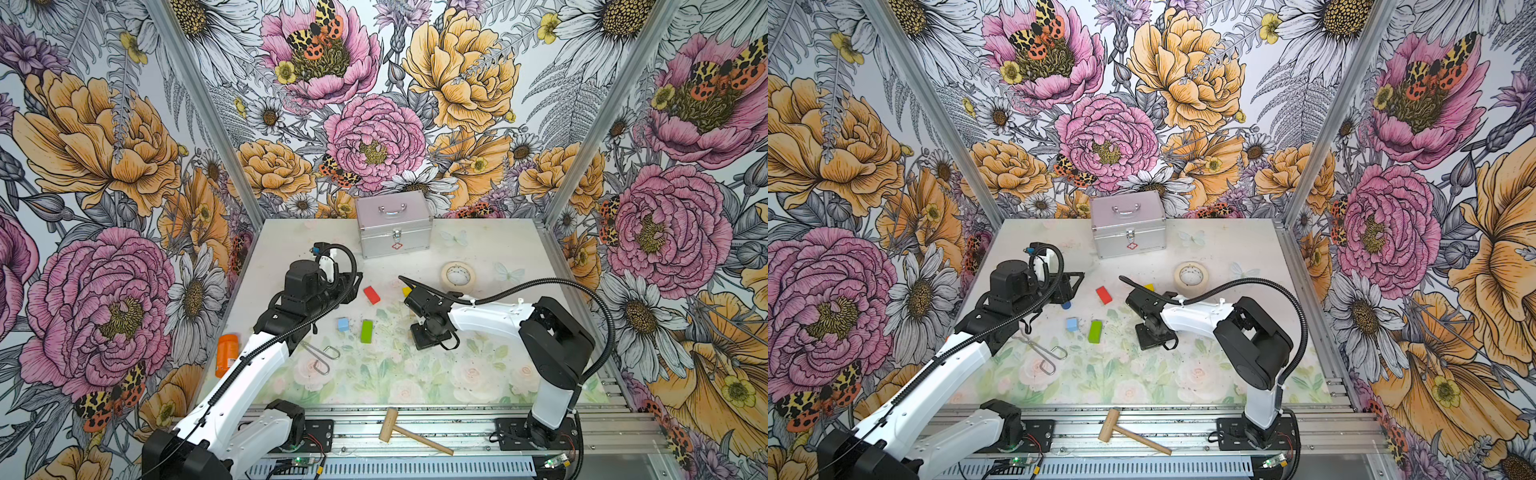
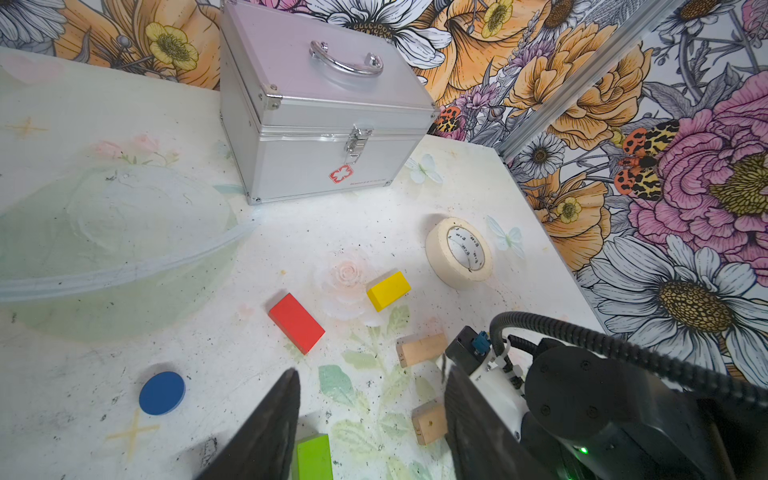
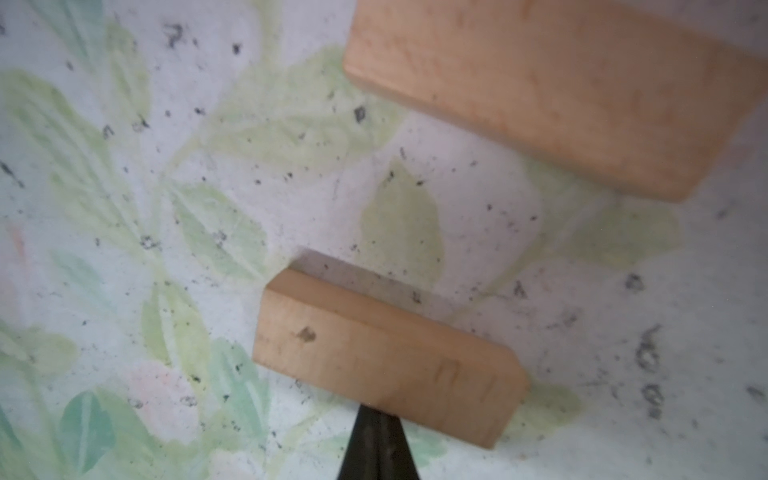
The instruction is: Build the wood block tower
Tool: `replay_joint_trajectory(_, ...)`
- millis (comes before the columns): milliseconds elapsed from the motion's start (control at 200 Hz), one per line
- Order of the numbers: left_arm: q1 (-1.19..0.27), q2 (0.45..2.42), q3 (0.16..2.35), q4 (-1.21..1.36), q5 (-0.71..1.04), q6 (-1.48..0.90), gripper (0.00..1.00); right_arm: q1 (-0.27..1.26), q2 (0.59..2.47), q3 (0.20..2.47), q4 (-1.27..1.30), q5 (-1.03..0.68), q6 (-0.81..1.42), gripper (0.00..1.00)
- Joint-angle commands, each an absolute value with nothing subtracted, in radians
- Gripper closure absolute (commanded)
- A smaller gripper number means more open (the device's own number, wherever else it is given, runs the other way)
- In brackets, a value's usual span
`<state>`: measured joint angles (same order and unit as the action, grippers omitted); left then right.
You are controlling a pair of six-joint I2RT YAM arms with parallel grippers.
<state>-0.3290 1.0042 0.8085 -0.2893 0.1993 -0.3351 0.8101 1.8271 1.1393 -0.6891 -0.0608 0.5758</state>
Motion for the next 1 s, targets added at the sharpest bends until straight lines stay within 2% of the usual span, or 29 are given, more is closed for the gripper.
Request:
replay_joint_trajectory(0,-0.329,1.011,0.807,-0.267,0.219,-0.342,0.43,0.805,1.854,1.171,-0.658,-0.066,0.568,1.00)
replay_joint_trajectory(996,-0.335,1.024,0.807,-0.265,0.224,-0.345,0.43,0.745,1.876,1.192,-0.626,-0.064,0.588,1.00)
